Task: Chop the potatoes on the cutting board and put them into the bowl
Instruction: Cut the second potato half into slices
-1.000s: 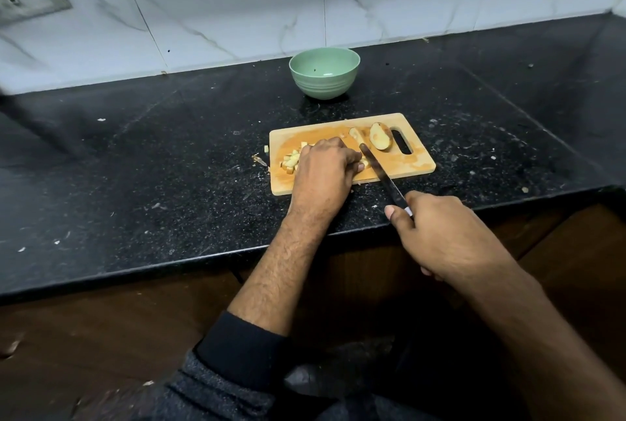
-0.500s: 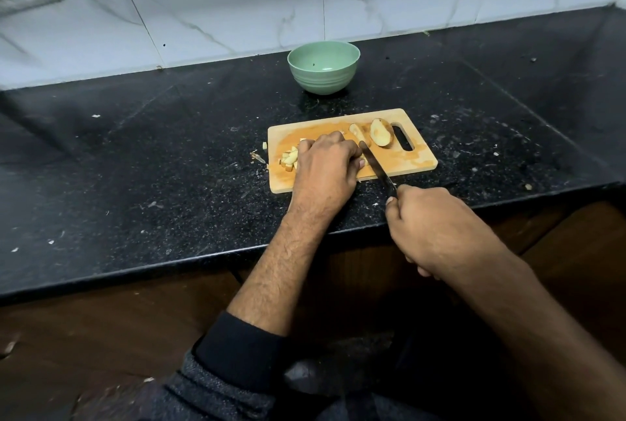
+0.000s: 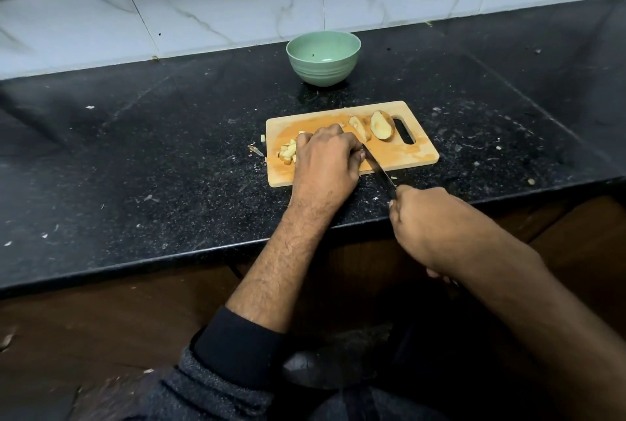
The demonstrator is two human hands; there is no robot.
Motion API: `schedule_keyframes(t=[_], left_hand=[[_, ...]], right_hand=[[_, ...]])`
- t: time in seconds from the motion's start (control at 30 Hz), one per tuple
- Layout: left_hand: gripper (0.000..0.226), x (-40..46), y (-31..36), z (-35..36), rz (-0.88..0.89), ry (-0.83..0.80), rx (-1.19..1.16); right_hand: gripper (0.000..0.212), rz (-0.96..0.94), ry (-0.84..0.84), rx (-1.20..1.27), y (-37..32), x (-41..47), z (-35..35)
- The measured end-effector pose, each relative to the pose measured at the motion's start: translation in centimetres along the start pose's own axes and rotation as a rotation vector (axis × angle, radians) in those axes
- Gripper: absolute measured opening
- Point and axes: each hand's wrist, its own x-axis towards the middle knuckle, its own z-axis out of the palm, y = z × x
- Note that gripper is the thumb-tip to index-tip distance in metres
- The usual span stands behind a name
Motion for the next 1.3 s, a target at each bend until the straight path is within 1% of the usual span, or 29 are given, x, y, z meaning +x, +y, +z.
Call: schedule_keyframes(t=[0.1,0.2,0.4,0.6,0.73,0.83,1.0,1.13,1.3], left_hand=[[0.019,0.0,0.0,0.1,-0.003,-0.001,0.003],[0.019,-0.1,0.0,0.1,-0.001,0.008,0.003],[0.017,-0.1,-0.2,0.1,-0.027,-0.012,-0.021],[0.017,-0.1,-0.4,0.0,-0.017,-0.022,-0.041],[0.023,0.0,-0.5,0.0,-0.027,-0.027,-0.073],[0.021,0.1,-0.7,0.1,-0.041,-0.042,-0.08],[0.022,-0.2,-0.7,-0.1,-0.05,-0.031,-0.092],[0.033,-0.5,-0.5,-0.4,-0.055,-0.017,-0.148],[0.041,-0.7,0.1,-0.6,0.038,-0.017,-0.05]], right_hand=[[0.017,-0.036,-0.004,0.025,0.6,-1.2,0.2],[0.023,-0.031,0.002,0.054,0.8,-1.4,0.2],[0.028,-0.049,0.093,0.081,0.6,-0.5,0.4],[0.034,-0.067,0.13,0.058,0.4,0.3,-0.1],[0.033,-0.059,0.127,0.061,0.2,0.4,-0.5],[0.032,-0.068,0.168,0.097,0.2,0.6,-0.6],[0.032,-0.07,0.171,0.113,0.2,0.7,-0.5],[0.03,-0.077,0.176,0.113,0.2,1.0,-0.4],[0.028,-0.079,0.175,0.125,0.6,0.8,-0.1]])
